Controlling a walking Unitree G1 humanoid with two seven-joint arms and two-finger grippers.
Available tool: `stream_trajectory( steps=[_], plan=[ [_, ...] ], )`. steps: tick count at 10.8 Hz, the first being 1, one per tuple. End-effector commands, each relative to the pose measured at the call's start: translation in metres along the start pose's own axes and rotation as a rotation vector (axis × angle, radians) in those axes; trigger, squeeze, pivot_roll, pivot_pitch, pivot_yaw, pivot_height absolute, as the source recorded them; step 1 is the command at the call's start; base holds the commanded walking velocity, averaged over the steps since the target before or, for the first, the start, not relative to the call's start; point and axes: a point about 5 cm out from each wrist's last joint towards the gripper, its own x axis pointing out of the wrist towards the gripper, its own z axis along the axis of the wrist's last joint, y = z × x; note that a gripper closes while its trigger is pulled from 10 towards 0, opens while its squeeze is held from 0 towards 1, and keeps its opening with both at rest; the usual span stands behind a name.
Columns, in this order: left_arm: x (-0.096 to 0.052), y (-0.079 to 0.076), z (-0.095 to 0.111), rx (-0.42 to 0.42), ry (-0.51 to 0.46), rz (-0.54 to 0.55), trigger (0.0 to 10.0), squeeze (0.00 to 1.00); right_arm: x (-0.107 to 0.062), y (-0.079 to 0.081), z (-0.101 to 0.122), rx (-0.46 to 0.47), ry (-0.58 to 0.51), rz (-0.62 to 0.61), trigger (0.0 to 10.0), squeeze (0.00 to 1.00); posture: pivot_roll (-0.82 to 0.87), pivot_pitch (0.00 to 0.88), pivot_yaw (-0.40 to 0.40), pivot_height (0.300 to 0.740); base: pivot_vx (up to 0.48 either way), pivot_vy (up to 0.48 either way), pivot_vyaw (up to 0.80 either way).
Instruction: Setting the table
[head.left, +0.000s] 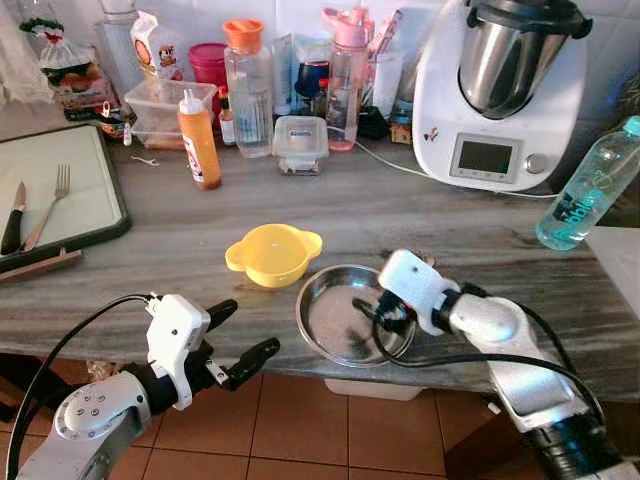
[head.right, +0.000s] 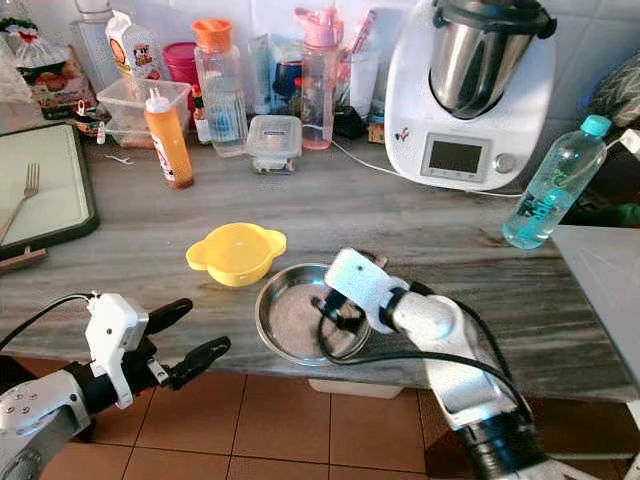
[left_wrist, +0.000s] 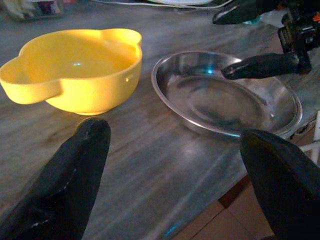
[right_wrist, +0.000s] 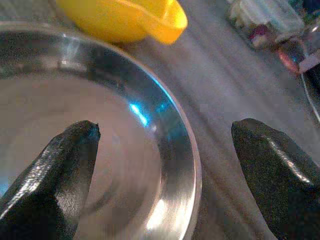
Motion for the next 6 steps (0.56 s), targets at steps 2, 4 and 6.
stream_trajectory(
  steps=[2, 4, 6],
  plan=[
    [-0.001, 0.003, 0.000, 0.011, 0.007, -0.006, 10.0, 0.00, -0.002, 0.003, 0.001, -0.012, 0.019, 0.031, 10.0, 1.00, 0.04, 0.028, -0.033, 0.740, 0.000, 0.000, 0.00],
    [-0.001, 0.003, 0.000, 0.010, 0.007, -0.008, 10.0, 0.00, 0.002, 0.013, 0.000, -0.012, 0.036, 0.067, 10.0, 1.00, 0.05, 0.031, -0.031, 0.740, 0.000, 0.000, 0.00],
    [-0.002, 0.002, 0.000, 0.009, 0.009, -0.012, 10.0, 0.00, 0.011, 0.021, 0.003, -0.007, 0.028, 0.095, 10.0, 1.00, 0.05, 0.034, -0.029, 0.740, 0.000, 0.000, 0.00]
  ],
)
